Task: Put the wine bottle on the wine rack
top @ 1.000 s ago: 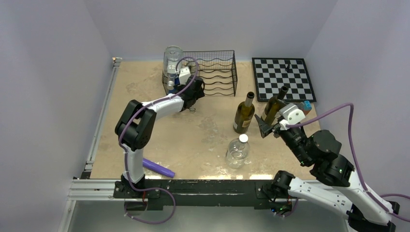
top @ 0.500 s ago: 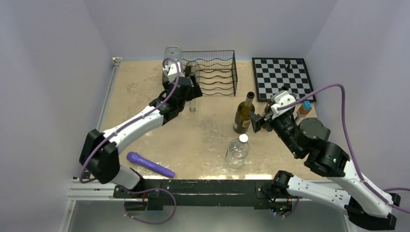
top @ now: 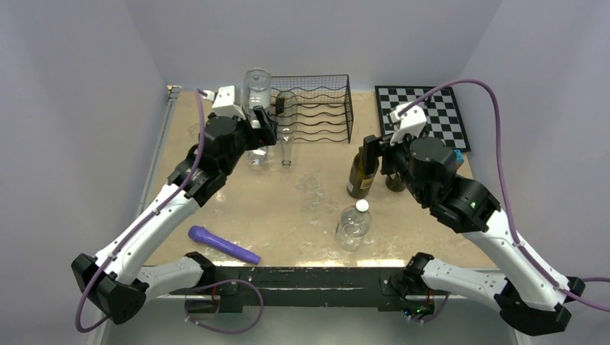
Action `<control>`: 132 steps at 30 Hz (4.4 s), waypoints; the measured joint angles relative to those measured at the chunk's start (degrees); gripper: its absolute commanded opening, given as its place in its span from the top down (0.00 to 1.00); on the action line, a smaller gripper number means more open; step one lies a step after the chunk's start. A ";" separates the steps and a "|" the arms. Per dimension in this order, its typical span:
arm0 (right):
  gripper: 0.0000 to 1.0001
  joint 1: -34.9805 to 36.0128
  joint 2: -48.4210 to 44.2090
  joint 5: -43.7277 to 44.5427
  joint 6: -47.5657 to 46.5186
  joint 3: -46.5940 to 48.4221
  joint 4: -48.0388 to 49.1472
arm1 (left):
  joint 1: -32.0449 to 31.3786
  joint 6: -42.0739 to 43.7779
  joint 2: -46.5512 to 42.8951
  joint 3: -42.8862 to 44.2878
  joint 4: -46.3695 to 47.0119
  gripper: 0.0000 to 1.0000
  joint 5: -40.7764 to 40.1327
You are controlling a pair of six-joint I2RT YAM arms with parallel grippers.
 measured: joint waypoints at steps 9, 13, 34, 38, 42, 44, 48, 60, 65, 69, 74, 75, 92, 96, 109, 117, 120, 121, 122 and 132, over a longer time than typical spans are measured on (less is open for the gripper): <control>0.30 -7.23 7.34 -4.28 8.94 1.99 -8.35 | 5.62 0.94 0.07 9.55 -6.43 0.01 7.21; 0.34 -9.51 9.01 -6.51 9.92 1.27 -8.85 | 5.68 1.51 0.17 11.13 -6.51 0.01 10.49; 0.88 -14.34 17.92 -10.27 5.55 -2.47 -0.13 | 8.00 6.88 0.48 11.76 -10.54 0.01 21.68; 1.00 -14.32 19.28 -10.62 4.74 -0.83 -1.07 | 8.00 9.09 0.11 11.76 -12.24 0.01 24.37; 1.00 -14.32 20.81 -12.26 4.26 1.46 -2.82 | 8.00 11.26 -0.68 11.39 -13.29 0.01 28.24; 1.00 -14.25 20.96 -13.81 4.07 2.78 -4.00 | 8.00 12.48 -1.73 10.27 -13.25 0.01 31.26; 1.00 -13.38 20.94 -17.79 3.67 5.84 -5.05 | 8.00 14.03 -3.19 8.44 -13.53 0.01 36.17; 1.00 0.74 23.45 -24.61 -0.42 8.70 -2.54 | 8.00 17.18 -6.56 8.15 -16.70 0.01 37.38; 0.96 4.04 26.47 -25.68 -2.36 8.70 -1.88 | 8.00 18.18 -9.55 7.72 -18.78 0.01 36.33; 0.83 6.14 27.39 -25.90 -4.90 8.26 -0.66 | 8.00 18.51 -11.54 7.28 -20.26 0.01 35.28; 0.60 7.41 26.12 -27.36 -7.06 3.91 4.13 | 8.00 18.53 -13.00 6.91 -21.81 0.01 34.84; 0.54 7.45 25.73 -27.74 -7.30 2.95 4.81 | 8.00 18.53 -13.09 6.91 -22.08 0.01 34.86; 0.28 7.45 15.93 -25.55 -6.97 1.40 12.59 | 5.07 19.91 -8.96 1.75 -20.61 0.07 44.39; 0.27 7.43 12.57 -21.00 -6.75 1.62 11.93 | -1.44 21.73 -5.46 0.55 -17.81 0.08 43.89; 0.27 7.43 3.02 -9.40 -4.57 -2.21 10.12 | -4.59 25.14 2.01 -1.05 -6.95 0.19 45.97; 0.26 7.43 1.73 -5.60 -3.72 -4.09 8.41 | -5.25 26.18 6.03 -1.07 -4.74 0.34 49.42; 0.26 7.43 1.51 -5.14 -3.72 -4.20 8.35 | -5.51 26.27 6.40 -1.07 -3.89 0.48 49.88; 0.26 7.43 1.51 -5.05 -3.72 -4.31 8.33 | -5.55 26.47 6.62 -1.07 -3.63 0.53 49.90; 0.26 7.43 1.53 -4.98 -3.72 -4.39 8.33 | -5.60 26.60 6.86 -1.09 -3.26 0.59 49.90; 0.10 7.43 1.51 -5.09 -4.24 -4.85 8.39 | -6.32 28.55 7.34 -0.39 -2.89 1.00 47.39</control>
